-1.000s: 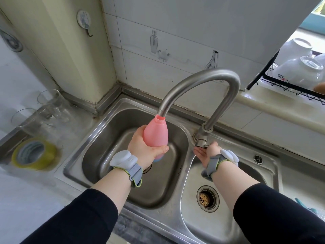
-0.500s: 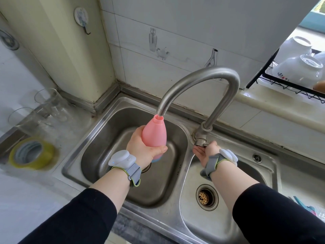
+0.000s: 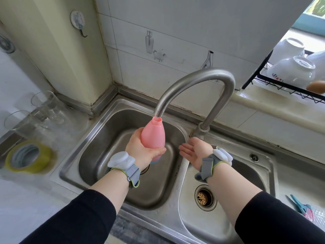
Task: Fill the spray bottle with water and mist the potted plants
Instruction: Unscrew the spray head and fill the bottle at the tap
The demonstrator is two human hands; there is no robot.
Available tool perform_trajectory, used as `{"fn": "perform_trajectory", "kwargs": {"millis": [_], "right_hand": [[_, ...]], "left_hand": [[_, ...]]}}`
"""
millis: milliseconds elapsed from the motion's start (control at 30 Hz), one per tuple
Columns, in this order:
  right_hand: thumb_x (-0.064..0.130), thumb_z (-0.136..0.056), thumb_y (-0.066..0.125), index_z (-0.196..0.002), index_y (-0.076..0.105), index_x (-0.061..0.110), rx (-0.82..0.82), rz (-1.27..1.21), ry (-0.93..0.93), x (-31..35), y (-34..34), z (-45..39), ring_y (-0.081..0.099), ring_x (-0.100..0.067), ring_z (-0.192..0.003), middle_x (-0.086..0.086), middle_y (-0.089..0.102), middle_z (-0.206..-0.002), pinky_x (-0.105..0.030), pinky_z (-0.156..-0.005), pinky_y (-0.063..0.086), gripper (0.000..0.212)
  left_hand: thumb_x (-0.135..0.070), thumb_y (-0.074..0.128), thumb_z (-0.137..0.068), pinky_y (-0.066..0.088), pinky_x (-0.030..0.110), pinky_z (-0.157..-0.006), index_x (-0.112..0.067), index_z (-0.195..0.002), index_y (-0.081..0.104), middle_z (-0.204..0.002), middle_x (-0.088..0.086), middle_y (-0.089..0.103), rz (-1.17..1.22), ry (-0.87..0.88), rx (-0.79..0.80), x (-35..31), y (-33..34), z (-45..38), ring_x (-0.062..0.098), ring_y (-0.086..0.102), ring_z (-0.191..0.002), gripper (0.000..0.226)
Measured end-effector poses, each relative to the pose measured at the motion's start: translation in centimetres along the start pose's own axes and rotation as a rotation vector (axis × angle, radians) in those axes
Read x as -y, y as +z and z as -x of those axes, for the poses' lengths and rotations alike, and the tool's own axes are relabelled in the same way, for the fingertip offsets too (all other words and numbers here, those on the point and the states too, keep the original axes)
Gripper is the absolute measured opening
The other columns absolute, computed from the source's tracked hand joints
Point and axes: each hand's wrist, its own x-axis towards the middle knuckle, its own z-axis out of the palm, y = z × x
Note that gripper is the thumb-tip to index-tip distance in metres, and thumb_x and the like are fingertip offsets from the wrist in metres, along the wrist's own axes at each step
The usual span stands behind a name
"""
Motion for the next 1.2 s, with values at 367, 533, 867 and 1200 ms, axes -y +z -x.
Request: {"fn": "perform_trajectory", "kwargs": {"millis": [367, 533, 867, 1200], "right_hand": [[0.027, -0.059, 0.070, -0.107, 0.070, 0.020, 0.290, 0.486, -0.411, 0.6, 4.3, 4.2, 0.065, -0.026, -0.106, -0.004, 0.071, -0.109, -0.044, -0.099, 0.049, 0.048], [0.026, -0.069, 0.078, -0.119, 0.064, 0.022, 0.335, 0.691, -0.492, 0.5, 4.9, 5.2, 0.064, -0.012, -0.105, 0.005, 0.070, -0.111, -0.038, -0.098, 0.049, 0.053], [0.031, -0.072, 0.079, -0.120, 0.062, 0.027, 0.284, 0.839, -0.571, 0.2, 5.5, 6.3, 0.063, -0.010, -0.100, 0.010, 0.068, -0.107, -0.027, -0.087, 0.051, 0.052], [0.033, -0.071, 0.079, -0.117, 0.064, 0.029, 0.281, 0.826, -0.561, 0.2, 5.4, 6.5, 0.064, -0.010, -0.100, 0.012, 0.069, -0.106, -0.033, -0.091, 0.052, 0.048]], "left_hand": [[-0.037, 0.079, -0.051, 0.054, 0.031, -0.073, -0.033, -0.110, 0.053, -0.098, -0.005, 0.069, 0.005, -0.091, 0.032, -0.1, 0.0, -0.1, 0.016, 0.067, -0.087, 0.065], [-0.036, 0.081, -0.053, 0.051, 0.024, -0.063, -0.034, -0.116, 0.053, -0.098, -0.008, 0.068, -0.025, -0.108, 0.047, -0.1, 0.1, -0.1, 0.010, 0.067, -0.084, 0.069], [-0.036, 0.080, -0.058, 0.039, 0.019, -0.051, -0.031, -0.116, 0.052, -0.094, -0.007, 0.067, -0.095, -0.144, 0.017, -0.7, 0.3, 0.4, 0.006, 0.063, -0.075, 0.065], [-0.032, 0.082, -0.044, 0.055, 0.033, -0.077, -0.029, -0.130, 0.045, -0.105, -0.005, 0.067, -0.122, -0.071, 0.099, 0.2, -0.4, 0.4, 0.017, 0.065, -0.091, 0.093]]}}
